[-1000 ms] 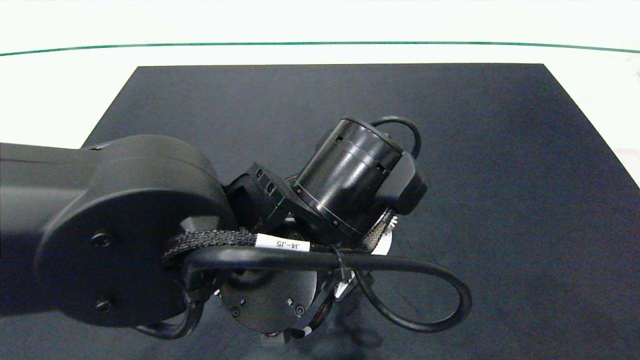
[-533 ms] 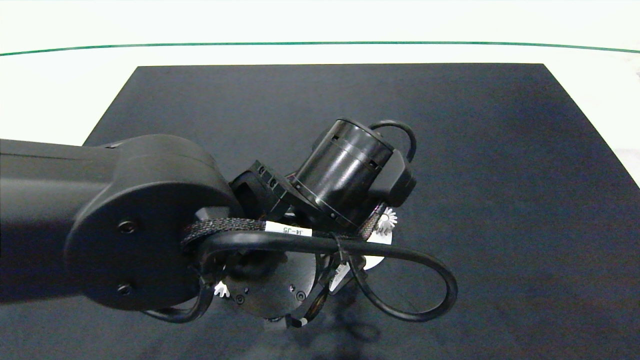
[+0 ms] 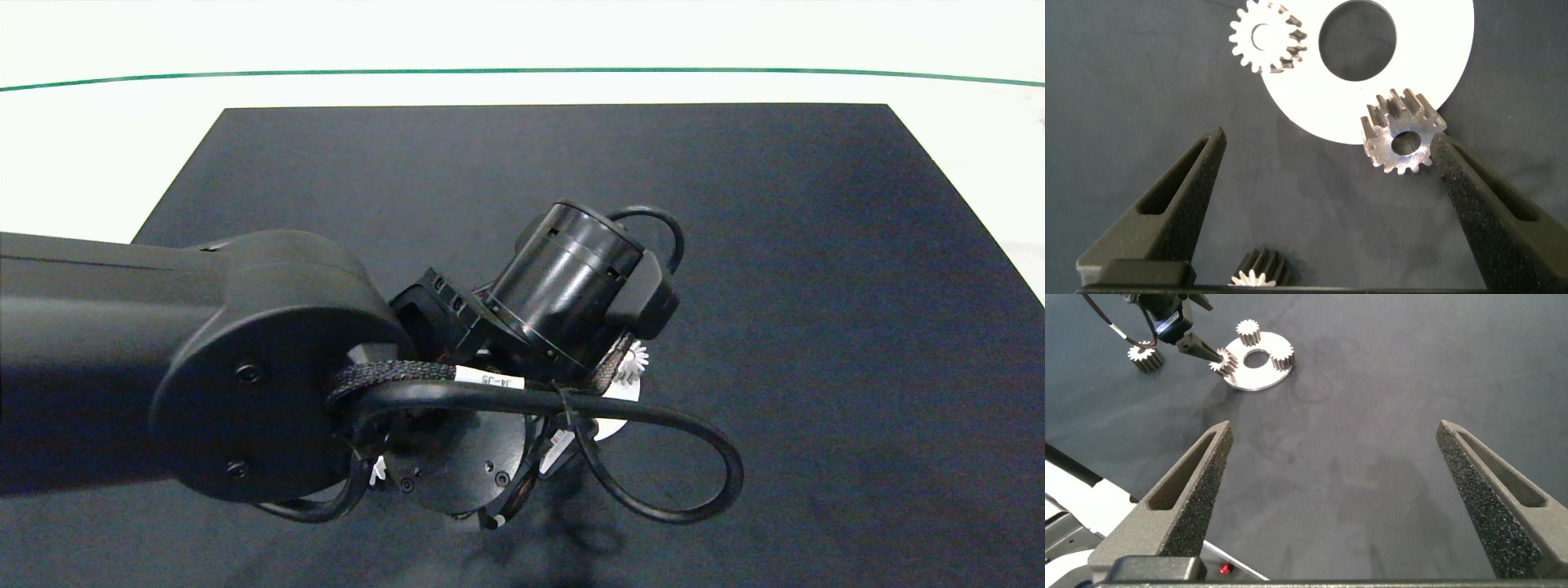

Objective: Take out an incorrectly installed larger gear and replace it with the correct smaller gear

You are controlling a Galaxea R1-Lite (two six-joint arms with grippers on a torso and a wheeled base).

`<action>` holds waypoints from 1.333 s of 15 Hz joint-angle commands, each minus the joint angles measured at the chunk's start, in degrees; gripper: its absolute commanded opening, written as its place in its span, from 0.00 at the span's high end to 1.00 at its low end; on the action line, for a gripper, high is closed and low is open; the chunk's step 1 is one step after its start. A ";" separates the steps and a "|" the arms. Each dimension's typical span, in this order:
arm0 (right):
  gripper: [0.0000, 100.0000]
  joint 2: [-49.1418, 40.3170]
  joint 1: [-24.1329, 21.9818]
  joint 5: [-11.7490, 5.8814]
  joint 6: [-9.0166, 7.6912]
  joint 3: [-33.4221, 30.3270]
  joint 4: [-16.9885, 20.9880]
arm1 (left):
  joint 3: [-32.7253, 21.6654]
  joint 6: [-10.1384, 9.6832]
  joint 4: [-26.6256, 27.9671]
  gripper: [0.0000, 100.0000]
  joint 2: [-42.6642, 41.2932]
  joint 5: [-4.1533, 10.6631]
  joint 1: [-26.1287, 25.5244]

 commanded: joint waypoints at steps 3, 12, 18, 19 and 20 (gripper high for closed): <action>0.00 -0.05 0.02 0.08 -0.05 0.05 0.12 | -0.05 0.73 -1.53 0.00 1.58 0.22 0.01; 0.00 -0.05 0.02 0.17 -0.05 0.14 0.12 | 0.13 3.37 -1.88 0.00 1.14 0.14 2.29; 0.00 0.03 0.02 0.17 -0.05 -0.04 0.12 | 0.04 3.63 -1.88 0.00 0.62 0.22 2.56; 0.00 -0.05 0.02 0.17 -0.05 0.05 0.12 | 0.04 3.63 -1.88 0.00 0.70 0.22 2.56; 0.00 -0.05 0.02 0.08 -0.05 0.05 0.12 | 0.04 3.63 -1.88 0.00 0.70 0.22 2.56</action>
